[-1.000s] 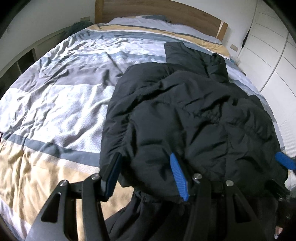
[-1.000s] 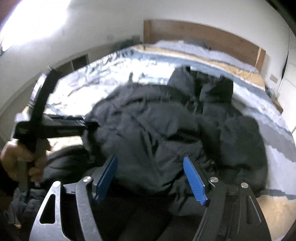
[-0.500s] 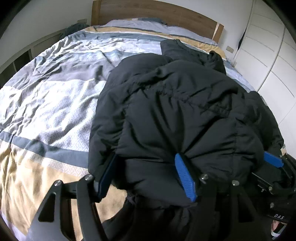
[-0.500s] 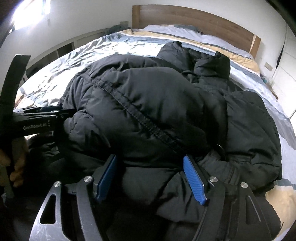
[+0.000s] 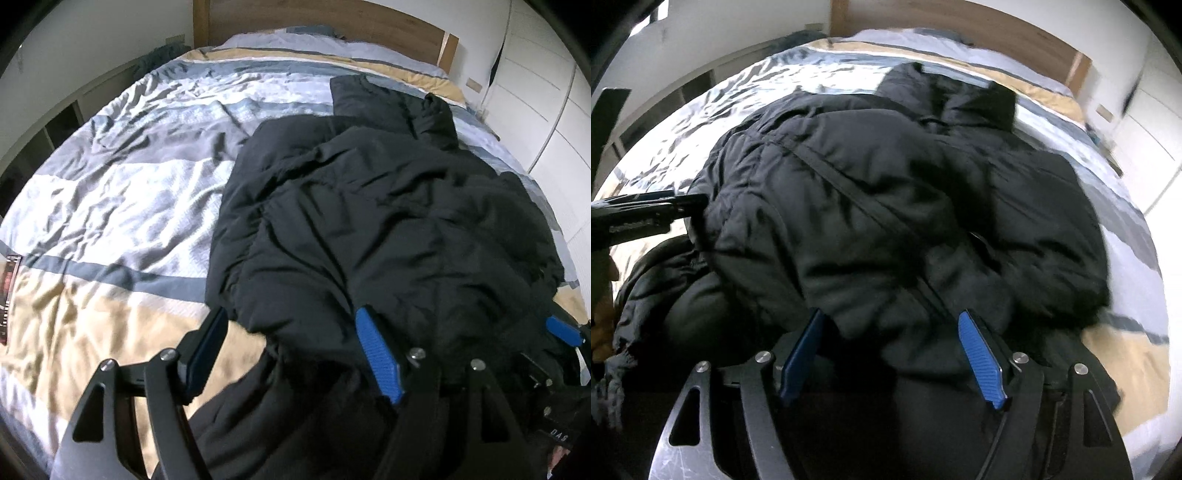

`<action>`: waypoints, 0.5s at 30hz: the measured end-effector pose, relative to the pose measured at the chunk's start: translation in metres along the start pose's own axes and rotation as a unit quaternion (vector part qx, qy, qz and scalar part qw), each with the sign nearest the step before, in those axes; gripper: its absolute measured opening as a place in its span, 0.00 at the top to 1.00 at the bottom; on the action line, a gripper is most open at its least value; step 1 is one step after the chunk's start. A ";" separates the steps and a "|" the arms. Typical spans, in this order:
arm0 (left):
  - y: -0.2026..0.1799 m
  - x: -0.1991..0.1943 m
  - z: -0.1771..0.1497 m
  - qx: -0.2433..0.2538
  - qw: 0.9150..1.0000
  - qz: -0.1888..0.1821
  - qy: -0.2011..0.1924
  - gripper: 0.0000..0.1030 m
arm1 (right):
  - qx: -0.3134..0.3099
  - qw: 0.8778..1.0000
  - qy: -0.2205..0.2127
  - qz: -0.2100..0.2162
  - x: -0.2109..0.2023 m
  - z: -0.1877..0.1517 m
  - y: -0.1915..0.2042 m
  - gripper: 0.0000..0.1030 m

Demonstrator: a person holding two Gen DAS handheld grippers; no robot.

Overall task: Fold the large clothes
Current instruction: 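Press the folded coat flat with both tools and withdraw them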

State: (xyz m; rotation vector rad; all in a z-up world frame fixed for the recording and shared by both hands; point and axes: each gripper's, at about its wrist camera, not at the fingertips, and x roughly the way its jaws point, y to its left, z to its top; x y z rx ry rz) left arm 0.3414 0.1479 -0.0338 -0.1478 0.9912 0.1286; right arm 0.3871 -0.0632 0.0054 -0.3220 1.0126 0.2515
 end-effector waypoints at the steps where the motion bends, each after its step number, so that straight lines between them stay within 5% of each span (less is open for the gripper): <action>1: -0.001 -0.009 0.000 0.001 1.000 0.002 -0.004 0.31 | 0.009 1.000 0.000 -0.005 -0.009 -0.004 -0.005 0.28; 15: -0.002 -0.169 0.050 -0.001 0.995 0.034 -0.093 0.31 | 0.095 0.987 -0.123 -0.035 -0.167 -0.027 -0.087 0.28</action>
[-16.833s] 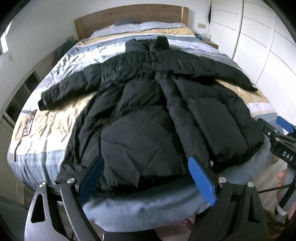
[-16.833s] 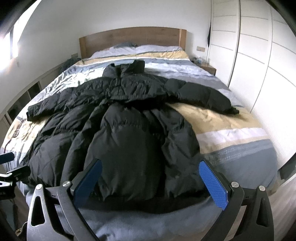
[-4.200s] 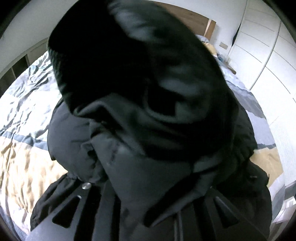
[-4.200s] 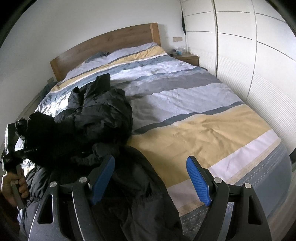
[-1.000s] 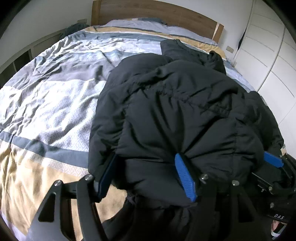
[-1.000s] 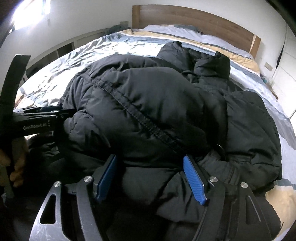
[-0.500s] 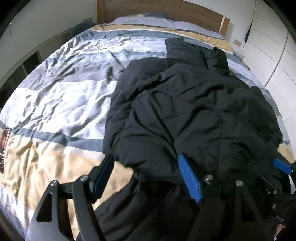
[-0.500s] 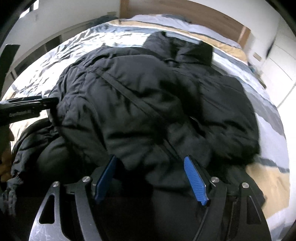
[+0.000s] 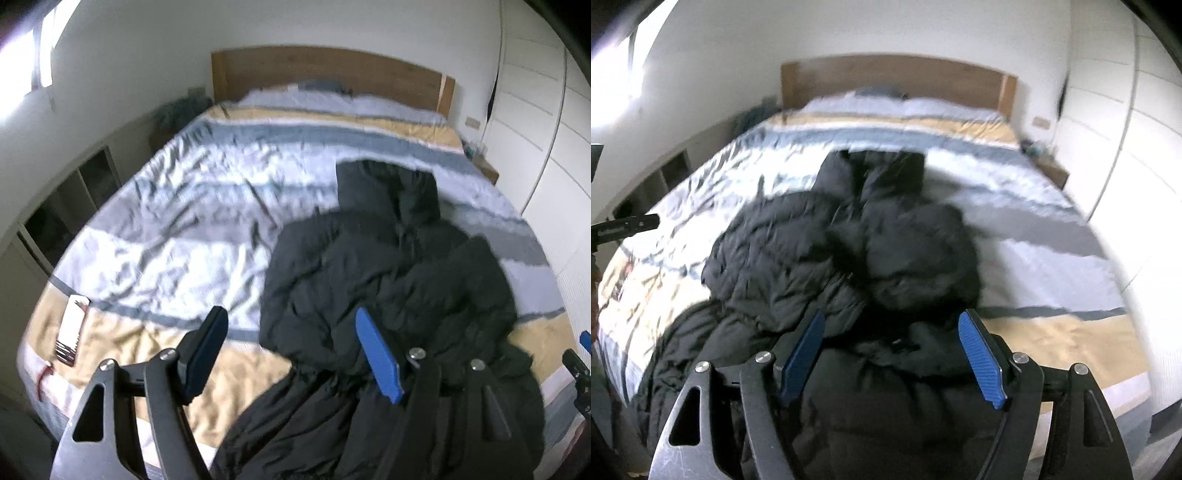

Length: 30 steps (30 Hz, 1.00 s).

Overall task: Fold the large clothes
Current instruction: 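Press the folded coat flat with both tools and withdraw them, then move both open tools over the hood end of the black coat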

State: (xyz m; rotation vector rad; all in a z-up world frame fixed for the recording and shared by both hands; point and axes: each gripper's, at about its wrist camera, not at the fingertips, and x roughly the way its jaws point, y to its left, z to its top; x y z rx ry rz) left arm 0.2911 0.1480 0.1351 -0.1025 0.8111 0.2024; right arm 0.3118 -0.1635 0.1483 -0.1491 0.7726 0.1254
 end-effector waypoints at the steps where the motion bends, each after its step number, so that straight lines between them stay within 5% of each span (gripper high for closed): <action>1: -0.002 -0.011 0.010 0.001 1.000 0.002 -0.008 0.31 | 0.004 1.000 -0.008 -0.001 -0.007 0.005 -0.006 0.27; 9: -0.033 -0.096 0.089 0.026 0.997 -0.008 -0.072 0.31 | 0.015 0.996 -0.086 -0.004 -0.069 0.047 -0.034 0.20; 16: -0.045 -0.092 0.132 0.019 0.997 -0.022 -0.077 0.31 | 0.021 0.993 -0.119 -0.006 -0.075 0.074 -0.062 0.17; 22: -0.042 -0.036 0.158 0.017 0.998 -0.013 -0.057 0.31 | 0.027 0.993 -0.113 -0.013 -0.036 0.103 -0.091 0.17; 30: -0.030 0.128 0.189 0.013 1.000 -0.020 0.007 0.31 | 0.022 0.999 -0.039 0.019 0.103 0.155 -0.096 0.17</action>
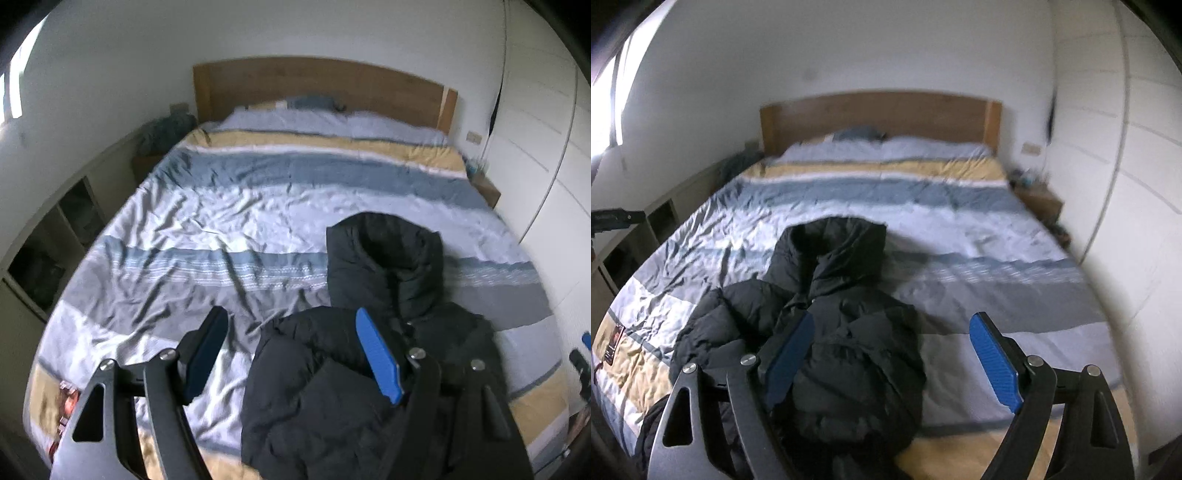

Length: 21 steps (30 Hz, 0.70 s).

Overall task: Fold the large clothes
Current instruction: 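Move both open tools over the hood end of the black coat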

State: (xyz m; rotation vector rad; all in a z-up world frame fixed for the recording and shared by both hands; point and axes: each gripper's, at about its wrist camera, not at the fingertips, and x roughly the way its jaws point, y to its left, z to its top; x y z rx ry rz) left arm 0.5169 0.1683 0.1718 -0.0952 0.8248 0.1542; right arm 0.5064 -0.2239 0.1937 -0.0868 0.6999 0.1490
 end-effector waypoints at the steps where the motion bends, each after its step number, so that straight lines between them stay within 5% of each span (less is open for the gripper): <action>1: 0.000 0.018 0.004 0.004 1.000 -0.003 0.004 0.31 | 0.002 1.000 0.008 0.004 0.016 0.005 0.000 0.17; 6: 0.003 0.084 0.013 0.015 0.999 -0.014 0.033 0.31 | 0.041 0.998 0.038 0.033 0.106 0.036 0.001 0.17; 15: 0.015 0.137 0.062 -0.004 0.997 -0.018 0.076 0.31 | 0.040 0.994 0.096 0.045 0.173 0.082 0.002 0.17; 21: 0.003 0.191 0.092 -0.015 0.993 -0.057 0.099 0.31 | 0.051 0.990 0.117 0.055 0.225 0.107 -0.009 0.17</action>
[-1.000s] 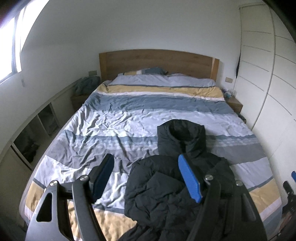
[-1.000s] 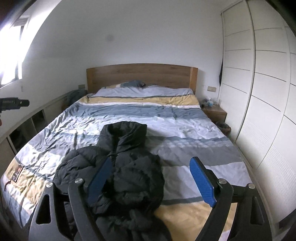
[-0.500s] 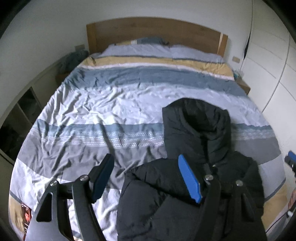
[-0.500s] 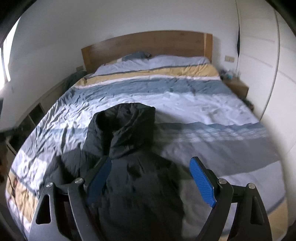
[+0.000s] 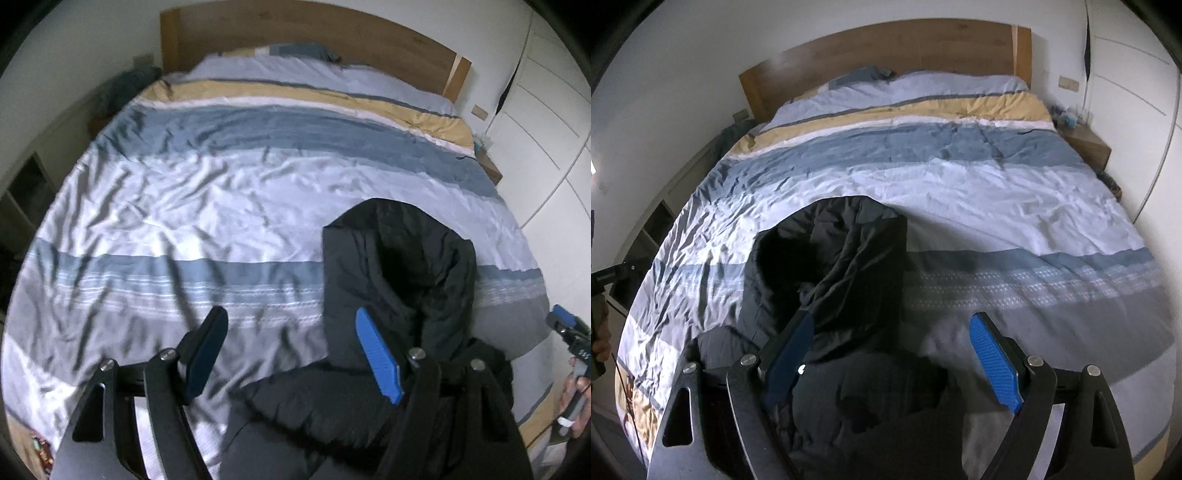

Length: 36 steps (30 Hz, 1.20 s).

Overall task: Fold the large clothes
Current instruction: 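Move both open tools over the hood end of the black coat, then grasp the coat near the hood with both tools and lift it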

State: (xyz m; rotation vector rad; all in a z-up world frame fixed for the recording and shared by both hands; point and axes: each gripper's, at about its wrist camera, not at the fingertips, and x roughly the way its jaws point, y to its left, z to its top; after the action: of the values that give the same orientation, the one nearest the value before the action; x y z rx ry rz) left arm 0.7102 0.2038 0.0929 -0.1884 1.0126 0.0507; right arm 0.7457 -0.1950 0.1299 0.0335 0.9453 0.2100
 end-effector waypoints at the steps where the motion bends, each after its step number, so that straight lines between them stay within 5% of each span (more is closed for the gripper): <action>1: -0.003 0.012 0.004 -0.001 1.000 -0.007 0.004 0.31 | 0.002 1.000 0.004 0.002 0.010 0.004 -0.002 0.17; 12: -0.008 0.154 0.026 -0.081 0.991 -0.100 0.032 0.31 | 0.064 0.996 0.009 0.064 0.122 0.046 -0.027 0.20; 23: -0.015 0.219 0.052 -0.143 0.978 -0.148 0.036 0.31 | 0.106 0.989 0.031 0.101 0.207 0.085 -0.025 0.20; 24: -0.017 0.224 0.053 -0.146 0.977 -0.147 0.039 0.31 | 0.103 0.989 0.035 0.100 0.213 0.087 -0.023 0.22; 27: -0.024 0.238 0.054 -0.146 0.978 -0.142 0.048 0.33 | 0.082 0.991 0.049 0.095 0.230 0.090 -0.015 0.49; 29: -0.031 0.246 0.052 -0.136 0.980 -0.130 0.059 0.46 | 0.076 0.992 0.060 0.086 0.241 0.090 -0.011 0.64; 30: -0.035 0.250 0.051 -0.133 0.981 -0.127 0.066 0.60 | 0.073 0.992 0.064 0.083 0.244 0.090 -0.010 0.74; 32: -0.041 0.254 0.049 -0.126 0.982 -0.116 0.075 0.82 | 0.064 0.993 0.066 0.079 0.247 0.090 -0.007 0.81; 36: -0.055 0.243 0.046 -0.095 0.988 -0.097 0.067 0.89 | 0.032 0.995 0.061 0.070 0.237 0.089 0.001 0.88</action>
State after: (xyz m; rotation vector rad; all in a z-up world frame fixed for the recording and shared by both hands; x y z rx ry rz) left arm 0.8844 0.1474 -0.0816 -0.4694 1.1189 -0.0430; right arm 0.9518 -0.1427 -0.0081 0.1481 1.0726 0.3149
